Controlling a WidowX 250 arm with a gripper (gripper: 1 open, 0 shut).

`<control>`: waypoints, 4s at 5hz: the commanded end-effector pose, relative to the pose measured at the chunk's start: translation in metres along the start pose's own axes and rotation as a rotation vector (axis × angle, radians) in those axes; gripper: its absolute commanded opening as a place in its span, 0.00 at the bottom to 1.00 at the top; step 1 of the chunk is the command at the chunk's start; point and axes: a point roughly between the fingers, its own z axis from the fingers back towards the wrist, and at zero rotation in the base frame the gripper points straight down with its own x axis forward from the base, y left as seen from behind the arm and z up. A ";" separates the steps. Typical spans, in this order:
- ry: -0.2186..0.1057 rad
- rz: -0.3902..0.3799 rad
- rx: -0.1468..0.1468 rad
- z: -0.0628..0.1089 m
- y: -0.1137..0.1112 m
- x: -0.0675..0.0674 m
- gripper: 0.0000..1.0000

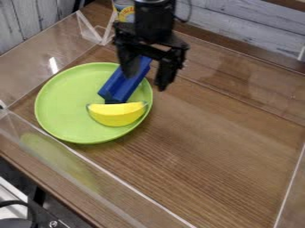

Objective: Remove the banana from inside the green plate and put it on the table

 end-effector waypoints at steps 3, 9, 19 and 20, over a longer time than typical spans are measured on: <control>-0.024 -0.009 0.000 -0.009 0.015 -0.004 1.00; 0.042 -0.005 -0.016 -0.033 0.026 0.001 1.00; 0.044 0.017 -0.033 -0.020 0.012 0.009 1.00; 0.042 0.013 -0.034 -0.020 0.009 0.011 1.00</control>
